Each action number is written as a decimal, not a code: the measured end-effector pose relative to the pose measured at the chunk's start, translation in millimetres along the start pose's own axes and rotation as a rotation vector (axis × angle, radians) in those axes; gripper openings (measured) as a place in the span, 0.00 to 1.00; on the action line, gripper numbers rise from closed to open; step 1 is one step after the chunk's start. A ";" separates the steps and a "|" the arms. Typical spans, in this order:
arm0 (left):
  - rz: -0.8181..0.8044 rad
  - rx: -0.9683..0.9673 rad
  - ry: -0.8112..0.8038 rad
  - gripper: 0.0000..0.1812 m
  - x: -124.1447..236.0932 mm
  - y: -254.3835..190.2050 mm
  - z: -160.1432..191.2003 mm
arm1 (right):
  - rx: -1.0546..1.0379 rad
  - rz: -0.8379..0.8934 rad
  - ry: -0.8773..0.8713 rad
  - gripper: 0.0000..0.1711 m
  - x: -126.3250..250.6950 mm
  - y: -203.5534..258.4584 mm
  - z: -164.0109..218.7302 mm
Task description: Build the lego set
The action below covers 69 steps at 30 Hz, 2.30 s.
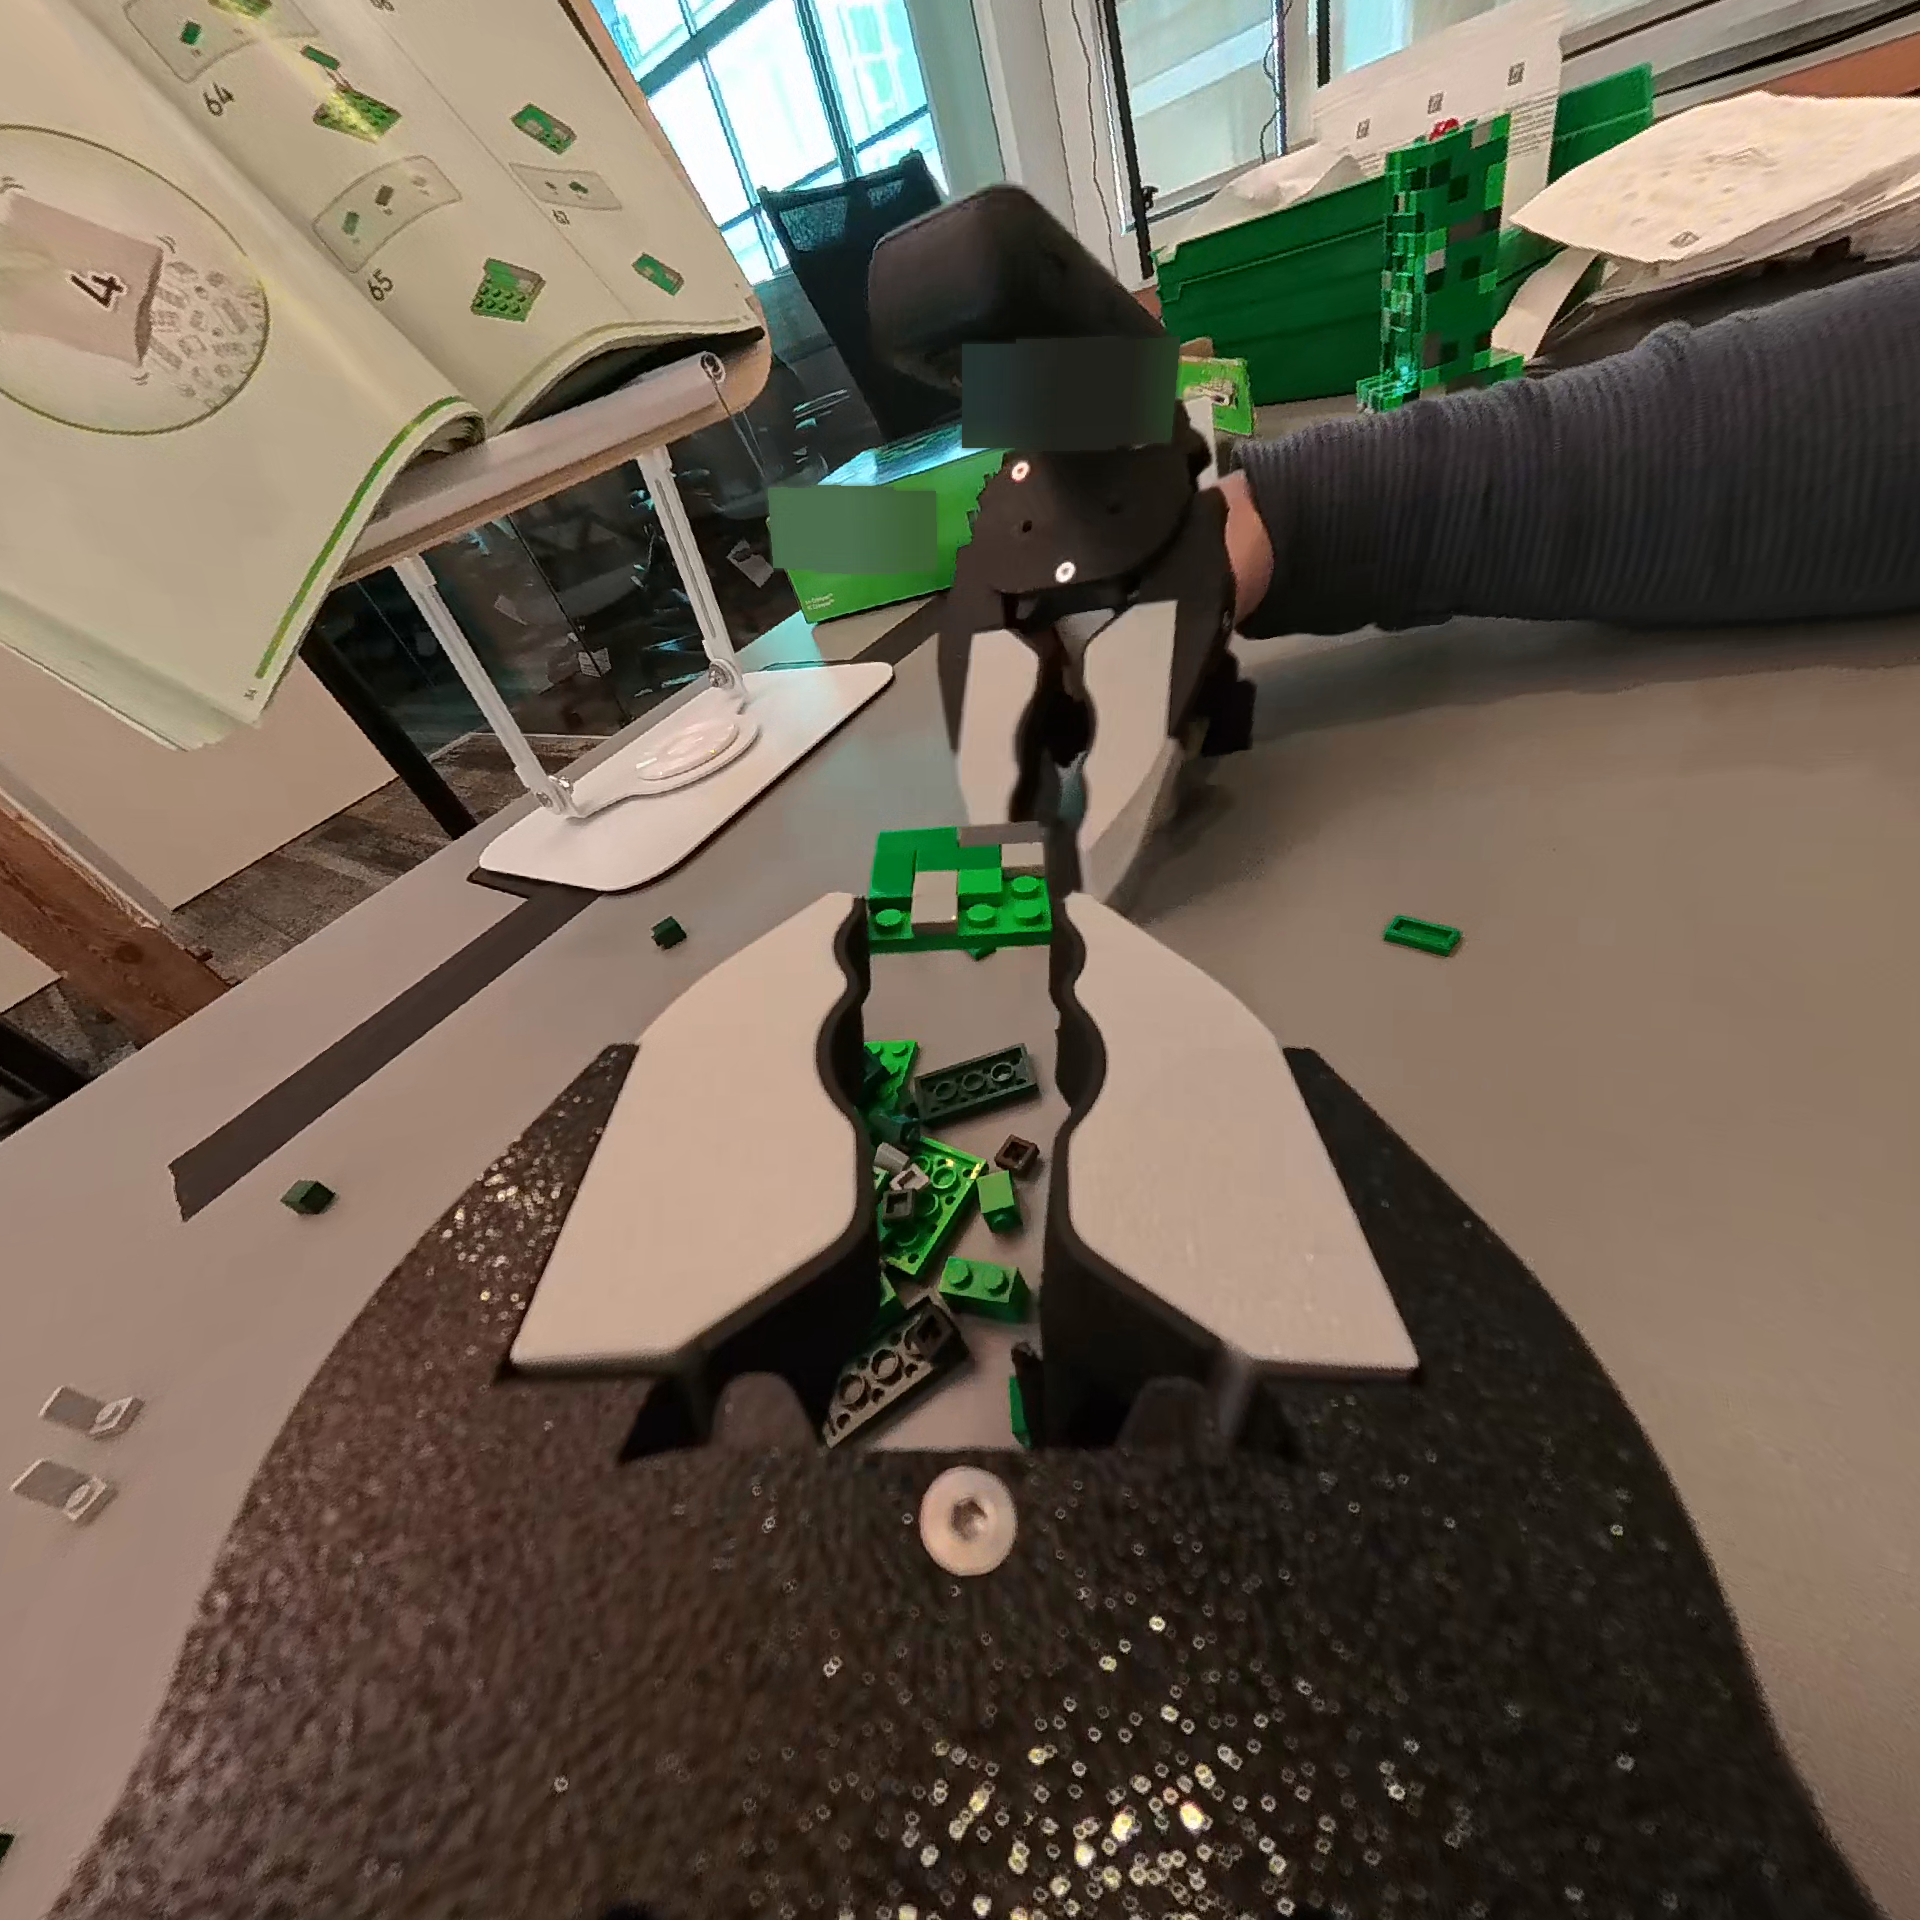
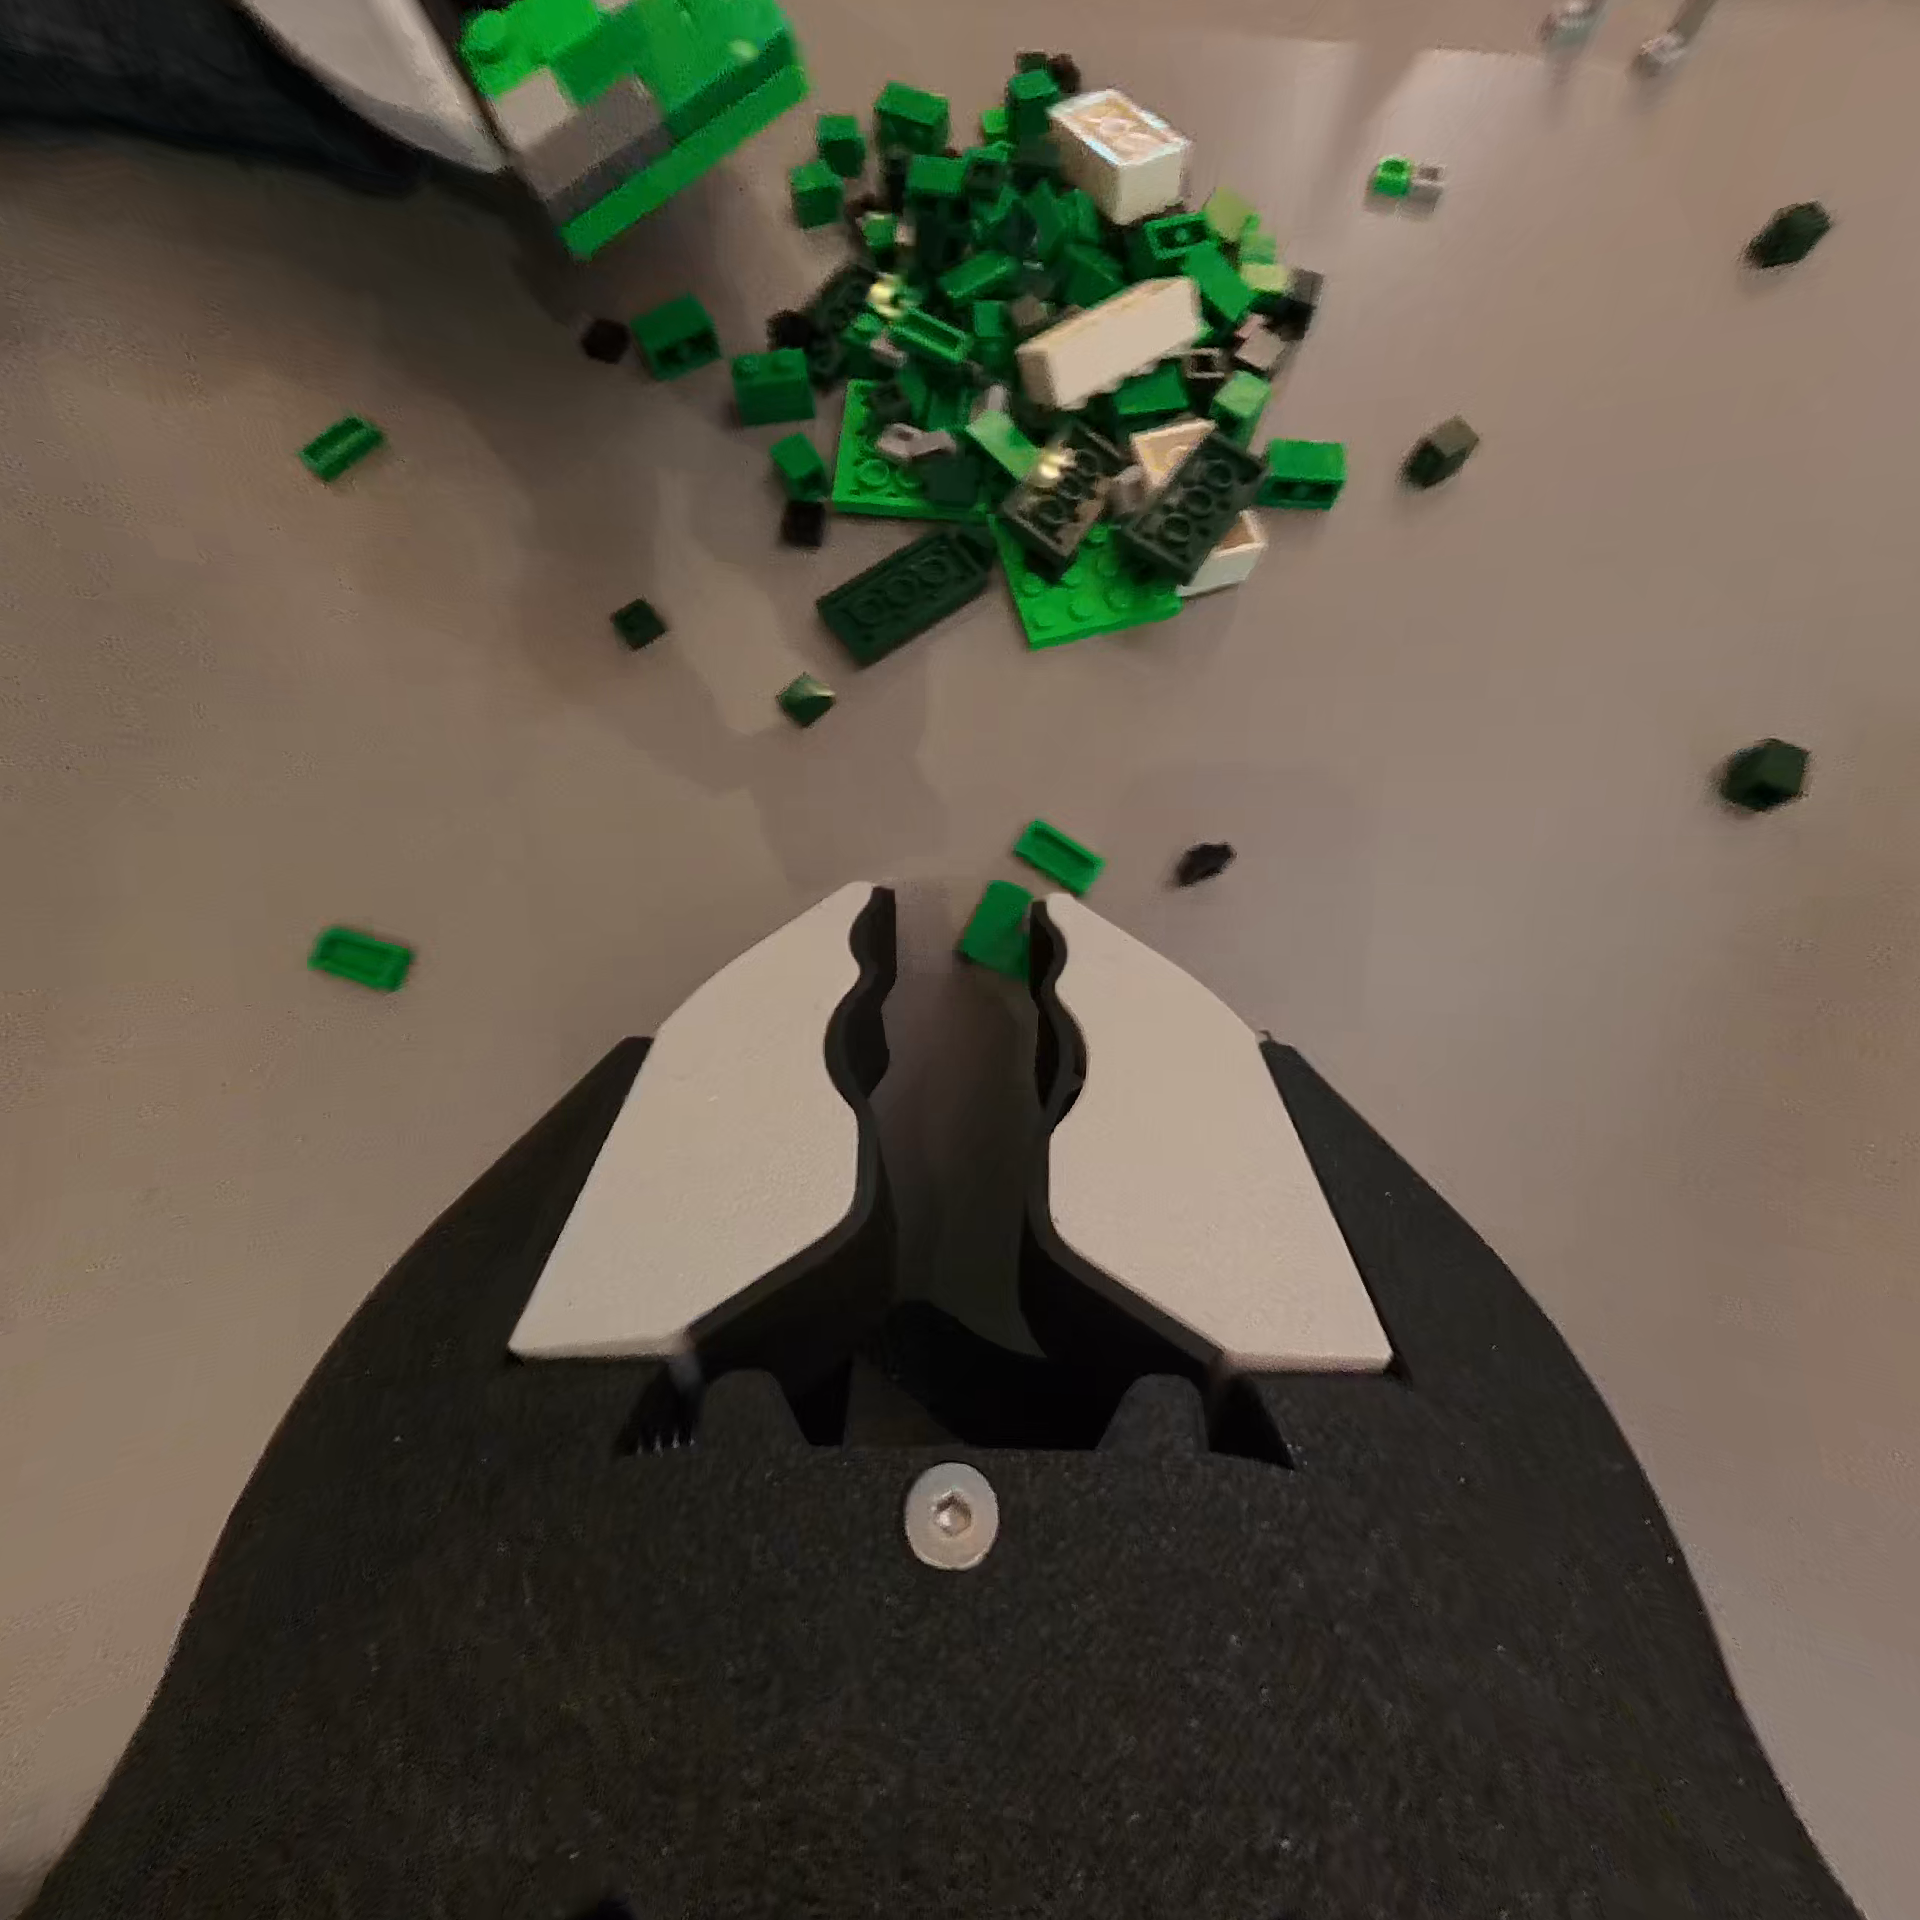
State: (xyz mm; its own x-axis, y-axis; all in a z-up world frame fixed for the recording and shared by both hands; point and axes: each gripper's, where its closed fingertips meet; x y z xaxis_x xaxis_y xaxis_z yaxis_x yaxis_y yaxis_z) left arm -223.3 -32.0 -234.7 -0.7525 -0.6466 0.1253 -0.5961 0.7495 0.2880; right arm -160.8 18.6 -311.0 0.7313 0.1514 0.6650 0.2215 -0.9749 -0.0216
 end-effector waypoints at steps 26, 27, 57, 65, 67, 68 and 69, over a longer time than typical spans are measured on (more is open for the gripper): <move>0.035 -0.002 0.006 0.18 -0.9 -4.3 1.0 | -0.067 -0.166 0.008 0.13 12.2 22.7 1.5; 0.035 -0.002 0.007 0.18 -1.0 -4.5 1.0 | -0.057 -0.158 -0.005 0.14 12.0 21.6 1.1; 0.107 0.159 0.000 0.18 -1.1 -5.4 -0.4 | 0.184 -0.024 -0.099 0.00 23.6 56.1 -67.2; 0.039 0.146 0.004 0.18 1.6 4.5 1.7 | 0.230 -0.165 0.023 0.15 -28.2 108.4 -44.7; 0.015 0.144 0.010 0.18 2.7 8.2 3.0 | 0.235 -0.138 0.077 0.19 -38.5 107.6 -39.7; 0.000 0.145 0.012 0.18 3.5 10.7 3.7 | 0.240 -0.124 0.093 0.21 -41.7 106.4 -38.3; -0.010 0.150 0.010 0.18 4.2 12.6 3.9 | 0.241 -0.118 0.100 0.21 -44.0 106.4 -37.7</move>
State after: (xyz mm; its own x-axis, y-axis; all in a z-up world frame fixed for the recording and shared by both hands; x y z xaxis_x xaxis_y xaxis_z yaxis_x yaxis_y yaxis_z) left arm -235.1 -24.7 -234.2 -0.7438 -0.6550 0.1332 -0.6392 0.7553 0.1446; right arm -193.7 -97.9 -314.4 0.6269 0.2329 0.7434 0.4568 -0.8829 -0.1087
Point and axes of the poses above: each gripper's, where its closed fingertips meet, x back along the fingers, z out of its underside, y = z × x across the jaws, and after that the axes turned 3 degrees about z, right-handed
